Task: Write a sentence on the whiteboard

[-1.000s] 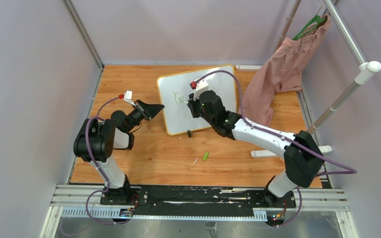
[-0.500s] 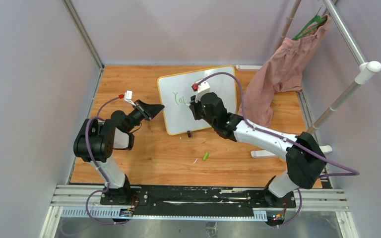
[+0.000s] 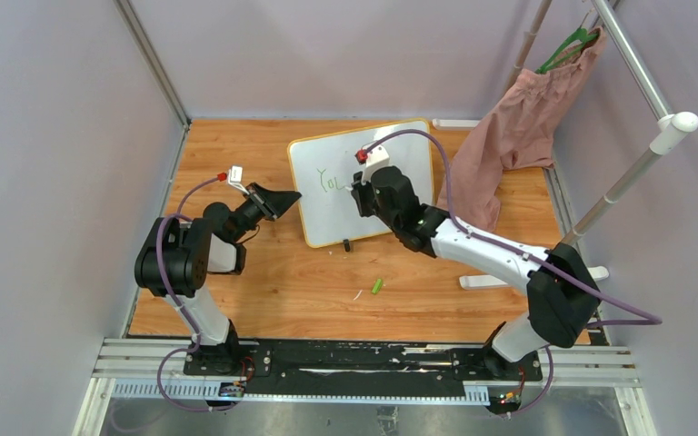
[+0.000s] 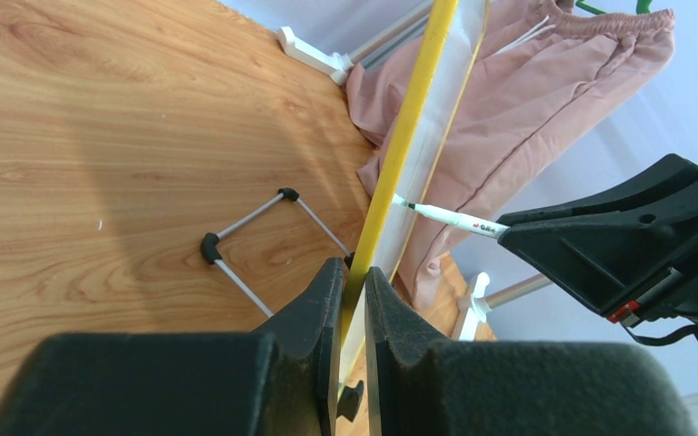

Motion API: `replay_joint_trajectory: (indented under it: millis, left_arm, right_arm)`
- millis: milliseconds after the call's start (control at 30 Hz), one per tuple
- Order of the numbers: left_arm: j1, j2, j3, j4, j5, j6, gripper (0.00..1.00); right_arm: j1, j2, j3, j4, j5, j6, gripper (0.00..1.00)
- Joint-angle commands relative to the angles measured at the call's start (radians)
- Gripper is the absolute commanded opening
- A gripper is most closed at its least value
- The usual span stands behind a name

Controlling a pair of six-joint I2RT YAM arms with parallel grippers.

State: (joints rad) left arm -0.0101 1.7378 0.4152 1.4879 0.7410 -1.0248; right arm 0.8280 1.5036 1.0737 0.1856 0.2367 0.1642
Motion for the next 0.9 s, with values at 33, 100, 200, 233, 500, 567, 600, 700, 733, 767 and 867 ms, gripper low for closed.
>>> replay_joint_trajectory:
  millis: [33,100,200,233,500,567,600,700,733,767,867]
  left_arm:
    - [-0.013,-0.038,0.016,0.06,0.024,-0.004,0.0]
    - [-0.014,-0.037,0.016,0.06,0.024,-0.004,0.0]
    - [-0.014,-0.035,0.016,0.059,0.024,-0.004,0.0]
    - [-0.014,-0.036,0.016,0.059,0.023,-0.004,0.0]
    - [-0.016,-0.039,0.016,0.058,0.024,-0.004,0.0]
    - [-0.016,-0.038,0.016,0.059,0.024,-0.004,0.0]
    - [-0.017,-0.038,0.016,0.059,0.024,-0.004,0.0]
    - [-0.017,-0.04,0.016,0.059,0.024,-0.004,0.0]
    - [-0.017,-0.039,0.016,0.059,0.024,-0.004,0.0]
    - [-0.018,-0.039,0.016,0.059,0.024,-0.004,0.0]
    - [-0.017,-0.037,0.016,0.059,0.024,-0.004,0.0]
  right_arm:
    - [-0.027,-0.008,0.043,-0.023,0.045,-0.024,0.0]
    - [-0.029,-0.005,0.053,-0.024,0.043,-0.026,0.0]
    - [-0.03,-0.005,0.061,-0.025,0.04,-0.027,0.0]
    - [-0.029,-0.005,0.064,-0.025,0.038,-0.029,0.0]
    - [-0.029,0.001,0.08,-0.028,0.033,-0.034,0.0]
    - [-0.03,0.004,0.086,-0.029,0.03,-0.035,0.0]
    - [-0.03,0.006,0.088,-0.029,0.03,-0.035,0.0]
    - [-0.03,0.012,0.097,-0.03,0.028,-0.033,0.0]
    - [-0.03,0.013,0.099,-0.031,0.026,-0.034,0.0]
    - [-0.03,0.015,0.103,-0.033,0.026,-0.034,0.0]
    - [-0.03,0.014,0.1,-0.034,0.029,-0.031,0.0]
